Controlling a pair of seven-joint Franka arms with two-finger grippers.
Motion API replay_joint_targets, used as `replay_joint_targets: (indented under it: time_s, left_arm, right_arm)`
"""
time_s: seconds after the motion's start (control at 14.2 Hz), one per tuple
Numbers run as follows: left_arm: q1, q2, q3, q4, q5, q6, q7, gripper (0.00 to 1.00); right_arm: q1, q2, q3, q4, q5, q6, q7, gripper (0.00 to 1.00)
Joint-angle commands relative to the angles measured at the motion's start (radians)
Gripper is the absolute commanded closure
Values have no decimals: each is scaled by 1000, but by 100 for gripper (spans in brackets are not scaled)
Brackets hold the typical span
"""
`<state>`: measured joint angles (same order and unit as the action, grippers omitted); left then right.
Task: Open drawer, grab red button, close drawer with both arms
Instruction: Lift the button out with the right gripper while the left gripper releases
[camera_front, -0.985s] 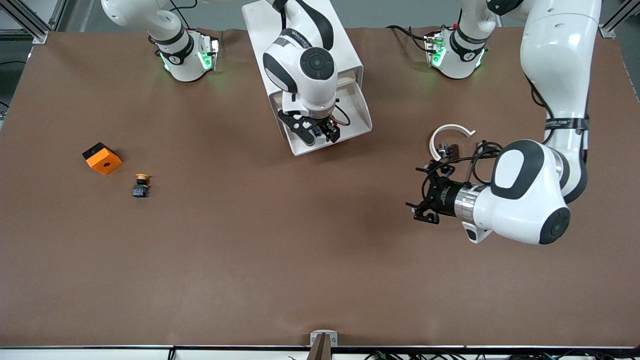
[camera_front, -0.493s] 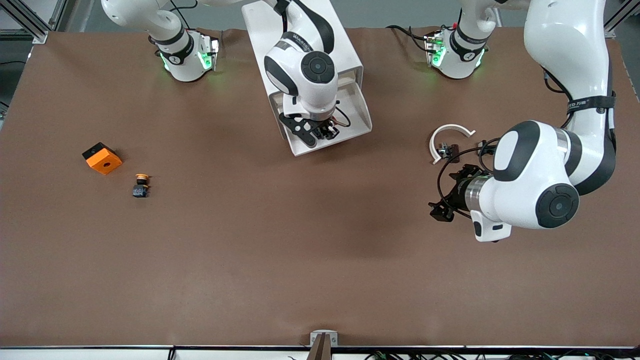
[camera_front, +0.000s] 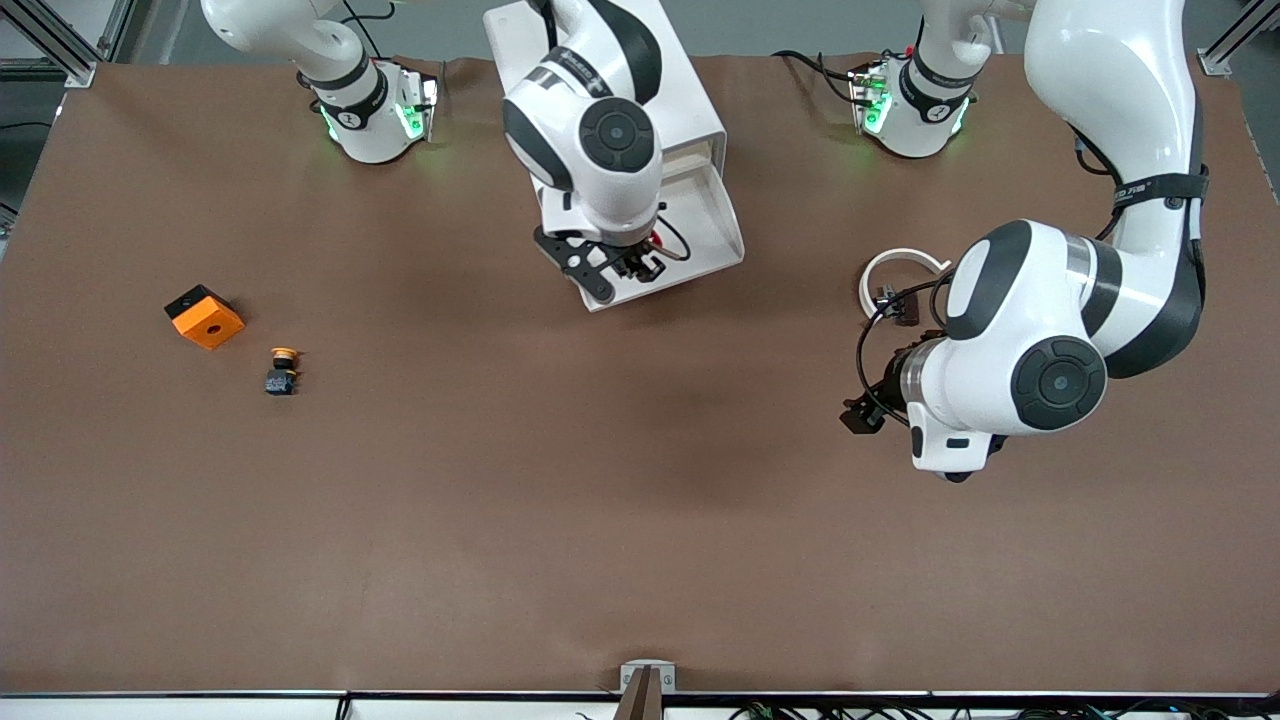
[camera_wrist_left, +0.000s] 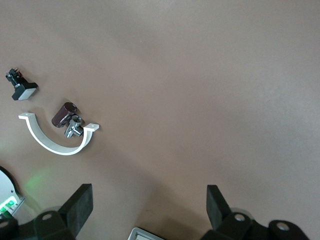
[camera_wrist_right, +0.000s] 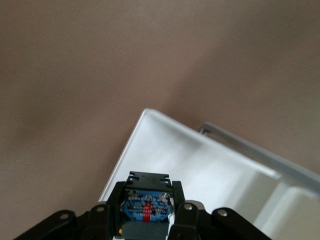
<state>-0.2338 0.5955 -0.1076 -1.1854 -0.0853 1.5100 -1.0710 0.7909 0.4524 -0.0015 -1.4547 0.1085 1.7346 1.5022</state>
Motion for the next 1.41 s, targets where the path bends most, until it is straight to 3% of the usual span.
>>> replay_joint_targets:
  time_s: [0.0, 0.35, 0.56, 0.77, 0.99, 1.34]
  left_arm:
    - [11, -49, -3, -36, 19, 10, 86, 0]
    - [5, -68, -17, -42, 21, 36, 210, 0]
    - [8, -91, -47, -85, 19, 87, 230, 0]
    - [5, -95, -90, -149, 22, 189, 233, 0]
    - [7, -124, -170, -264, 82, 272, 238, 0]
    - [18, -210, -247, -494, 56, 490, 230, 0]
  right_arm:
    - [-117, -9, 9, 89, 30, -162, -197, 80]
    - [-407, -70, 1, 82, 11, -291, -860, 80]
    - [-540, -67, 1, 45, -79, -262, -1176, 79]
    - [-620, -74, 1, -50, -159, -124, -1368, 79]
    - [-682, -72, 1, -174, -162, 58, -1512, 79]
    - [-714, -86, 1, -406, -164, 357, -1556, 79]
